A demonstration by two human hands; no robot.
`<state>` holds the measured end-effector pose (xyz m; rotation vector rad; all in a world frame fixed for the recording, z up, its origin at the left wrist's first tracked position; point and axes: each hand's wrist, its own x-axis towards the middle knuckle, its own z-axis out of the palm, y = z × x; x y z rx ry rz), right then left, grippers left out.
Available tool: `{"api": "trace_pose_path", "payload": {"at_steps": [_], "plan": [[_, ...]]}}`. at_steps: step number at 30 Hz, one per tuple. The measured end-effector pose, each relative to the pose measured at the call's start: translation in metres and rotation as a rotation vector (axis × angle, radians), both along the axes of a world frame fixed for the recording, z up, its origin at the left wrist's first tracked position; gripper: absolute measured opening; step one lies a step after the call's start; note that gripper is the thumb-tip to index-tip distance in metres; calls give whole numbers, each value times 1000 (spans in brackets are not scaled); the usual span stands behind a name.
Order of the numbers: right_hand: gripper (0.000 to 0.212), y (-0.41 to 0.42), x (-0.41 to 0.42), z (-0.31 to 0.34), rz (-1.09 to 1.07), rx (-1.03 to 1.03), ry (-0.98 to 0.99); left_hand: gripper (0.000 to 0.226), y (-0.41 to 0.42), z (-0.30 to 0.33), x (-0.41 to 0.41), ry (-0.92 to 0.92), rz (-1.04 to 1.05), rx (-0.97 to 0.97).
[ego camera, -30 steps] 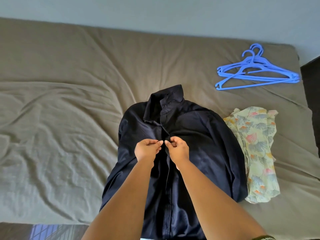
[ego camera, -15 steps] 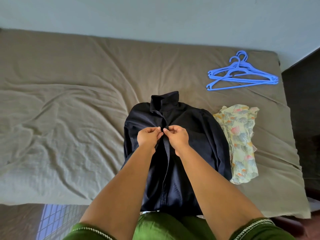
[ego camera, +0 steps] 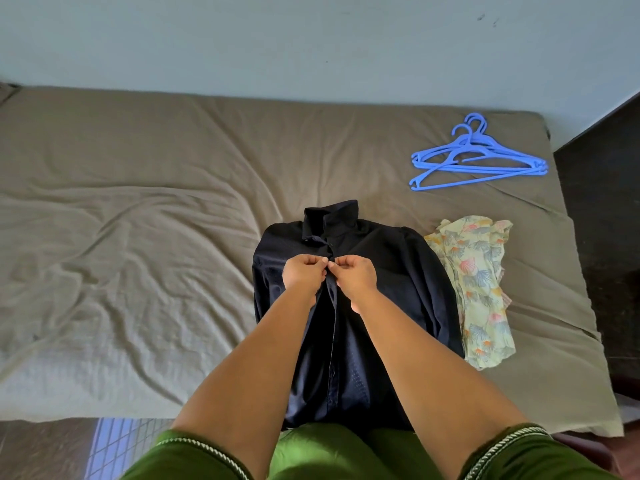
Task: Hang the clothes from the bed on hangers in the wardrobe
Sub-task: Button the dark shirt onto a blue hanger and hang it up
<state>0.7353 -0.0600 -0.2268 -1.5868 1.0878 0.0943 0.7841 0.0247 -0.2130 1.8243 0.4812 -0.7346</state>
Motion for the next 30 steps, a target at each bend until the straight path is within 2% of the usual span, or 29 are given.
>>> {"api": "trace_pose_path", "payload": {"at_steps": [4,8,11,13,18,20,24,25,26,28,29,30], "plan": [[6,-1,1,-3,-68,72,-18,12,-1,-4,-1,-8,13,25],[13,-9,1,-5,-30,285,-39,14,2,-17,3,49,64,-4],[4,-16,2,-11,-39,241,-21,18,-2,-23,5,90,36,-14],[5,-18,3,-14,-21,217,-17,26,-2,-21,8,71,-20,16],[9,-19,5,-16,116,240,-17,19,2,-31,19,56,-161,98],[9,-21,4,-16,120,320,-17,22,3,-34,25,89,-193,52],[14,-25,6,-17,-34,607,-26,19,7,-39,25,149,-265,-106],[11,-25,8,-21,-80,596,-26,11,7,-42,24,108,-298,-61],[3,-21,6,-28,-74,497,12,10,10,-48,19,49,-344,28],[32,-22,1,-41,44,221,105,31,16,-54,13,-85,-474,197],[38,-18,-6,-45,116,140,143,29,23,-56,6,-125,-532,252],[35,-15,-13,-48,175,81,174,22,30,-57,2,-158,-558,298]]}}
